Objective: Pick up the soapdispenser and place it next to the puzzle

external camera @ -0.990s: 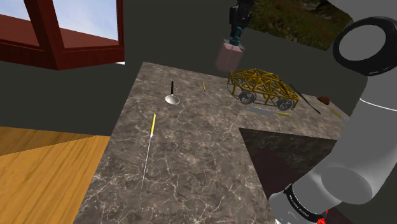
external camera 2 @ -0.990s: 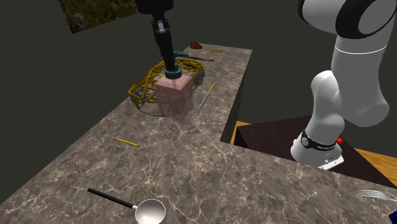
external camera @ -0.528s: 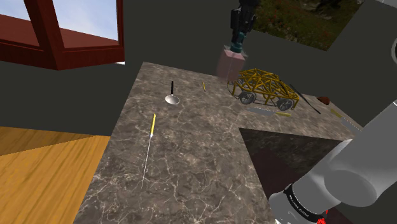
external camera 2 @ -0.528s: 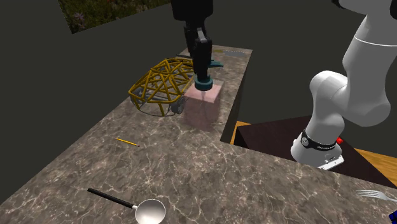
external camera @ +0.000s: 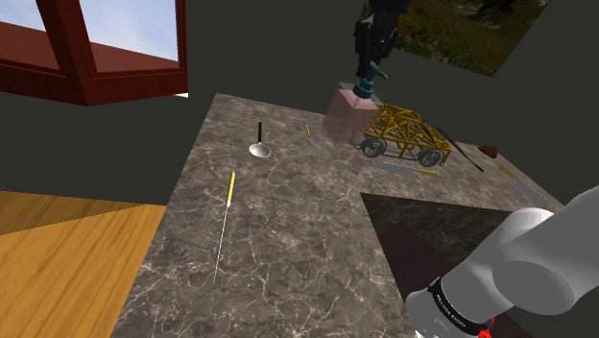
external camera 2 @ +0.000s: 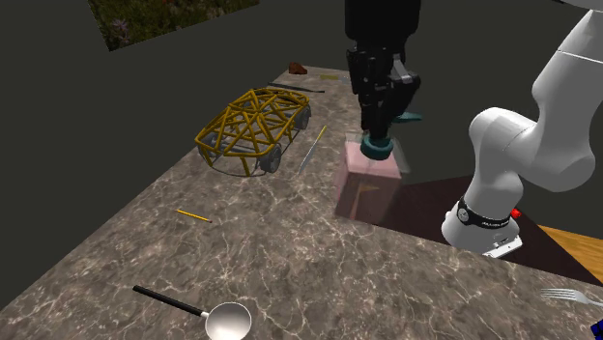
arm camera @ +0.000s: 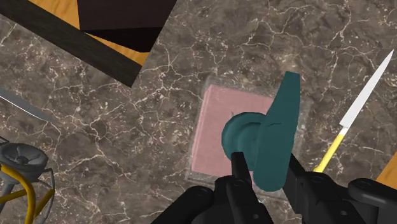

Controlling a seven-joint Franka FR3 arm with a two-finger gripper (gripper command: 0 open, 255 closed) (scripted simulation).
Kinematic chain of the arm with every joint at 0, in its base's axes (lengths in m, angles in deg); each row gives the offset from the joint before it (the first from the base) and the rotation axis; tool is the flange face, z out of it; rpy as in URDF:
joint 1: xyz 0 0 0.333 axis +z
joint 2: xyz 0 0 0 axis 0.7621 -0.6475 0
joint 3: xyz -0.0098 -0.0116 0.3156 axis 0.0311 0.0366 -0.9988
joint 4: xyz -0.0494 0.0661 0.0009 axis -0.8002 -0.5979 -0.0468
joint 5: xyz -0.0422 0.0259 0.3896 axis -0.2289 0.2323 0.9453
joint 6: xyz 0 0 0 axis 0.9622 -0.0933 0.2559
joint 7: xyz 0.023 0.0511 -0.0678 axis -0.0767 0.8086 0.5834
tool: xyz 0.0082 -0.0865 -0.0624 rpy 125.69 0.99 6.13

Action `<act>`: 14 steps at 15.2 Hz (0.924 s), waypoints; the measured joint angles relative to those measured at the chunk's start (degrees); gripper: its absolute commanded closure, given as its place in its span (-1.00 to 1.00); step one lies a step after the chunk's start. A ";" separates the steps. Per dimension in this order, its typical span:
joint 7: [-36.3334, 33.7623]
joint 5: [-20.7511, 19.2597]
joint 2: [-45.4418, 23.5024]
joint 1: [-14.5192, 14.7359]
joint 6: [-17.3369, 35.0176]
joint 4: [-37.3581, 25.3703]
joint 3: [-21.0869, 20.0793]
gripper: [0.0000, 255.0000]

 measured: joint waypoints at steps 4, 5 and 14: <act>-4.17 1.58 5.26 1.74 0.53 5.52 -2.52 1.00; -5.63 2.14 6.52 2.32 0.56 6.67 -3.45 1.00; -16.57 7.26 13.95 6.42 -0.28 11.97 -10.65 1.00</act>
